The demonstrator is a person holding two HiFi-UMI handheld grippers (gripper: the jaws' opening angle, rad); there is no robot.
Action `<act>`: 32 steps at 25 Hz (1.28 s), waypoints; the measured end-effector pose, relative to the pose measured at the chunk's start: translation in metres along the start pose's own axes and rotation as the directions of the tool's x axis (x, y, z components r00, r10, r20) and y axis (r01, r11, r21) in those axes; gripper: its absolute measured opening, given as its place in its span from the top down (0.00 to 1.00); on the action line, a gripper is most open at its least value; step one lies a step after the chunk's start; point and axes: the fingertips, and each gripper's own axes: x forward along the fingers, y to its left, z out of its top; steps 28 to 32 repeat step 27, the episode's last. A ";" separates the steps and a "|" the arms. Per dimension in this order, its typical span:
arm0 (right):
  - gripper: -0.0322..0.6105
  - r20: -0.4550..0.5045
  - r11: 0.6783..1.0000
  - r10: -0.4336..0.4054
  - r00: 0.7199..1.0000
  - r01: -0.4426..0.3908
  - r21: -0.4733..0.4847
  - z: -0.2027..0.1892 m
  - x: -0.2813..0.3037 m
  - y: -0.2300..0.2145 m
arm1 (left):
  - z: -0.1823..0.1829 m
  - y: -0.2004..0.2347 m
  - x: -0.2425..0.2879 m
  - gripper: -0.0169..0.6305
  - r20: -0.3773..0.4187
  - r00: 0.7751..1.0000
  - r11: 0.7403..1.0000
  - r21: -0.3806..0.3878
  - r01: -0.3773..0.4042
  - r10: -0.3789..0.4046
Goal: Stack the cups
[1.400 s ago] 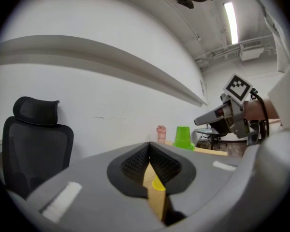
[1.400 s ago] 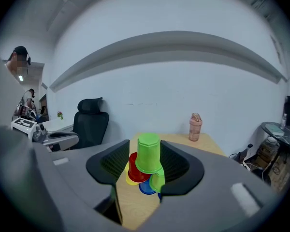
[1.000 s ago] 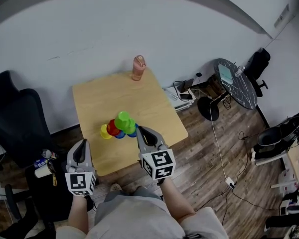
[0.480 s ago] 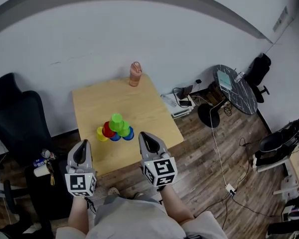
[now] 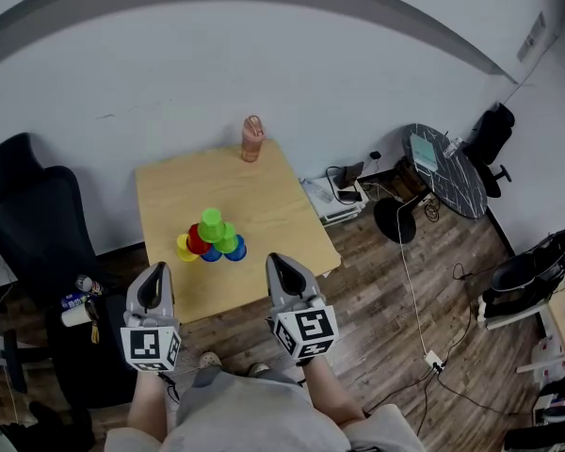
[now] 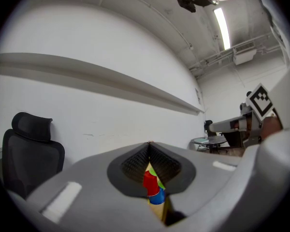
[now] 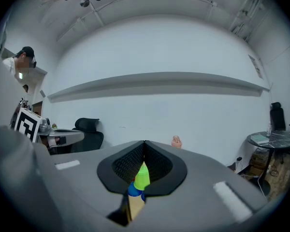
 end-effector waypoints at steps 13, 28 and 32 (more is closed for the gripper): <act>0.95 0.026 1.000 -0.006 1.000 0.006 0.000 0.004 -0.019 -0.010 | 0.002 -0.018 -0.009 0.88 -0.005 1.000 1.000 -0.018 -0.011 0.011; 0.95 0.039 1.000 0.012 0.999 -0.012 -0.005 0.007 -0.005 -0.001 | 0.004 -0.007 -0.008 0.88 -0.002 1.000 1.000 -0.019 -0.018 0.018; 0.95 0.039 1.000 0.012 0.999 -0.012 -0.005 0.007 -0.005 -0.001 | 0.004 -0.007 -0.008 0.88 -0.002 1.000 1.000 -0.019 -0.018 0.018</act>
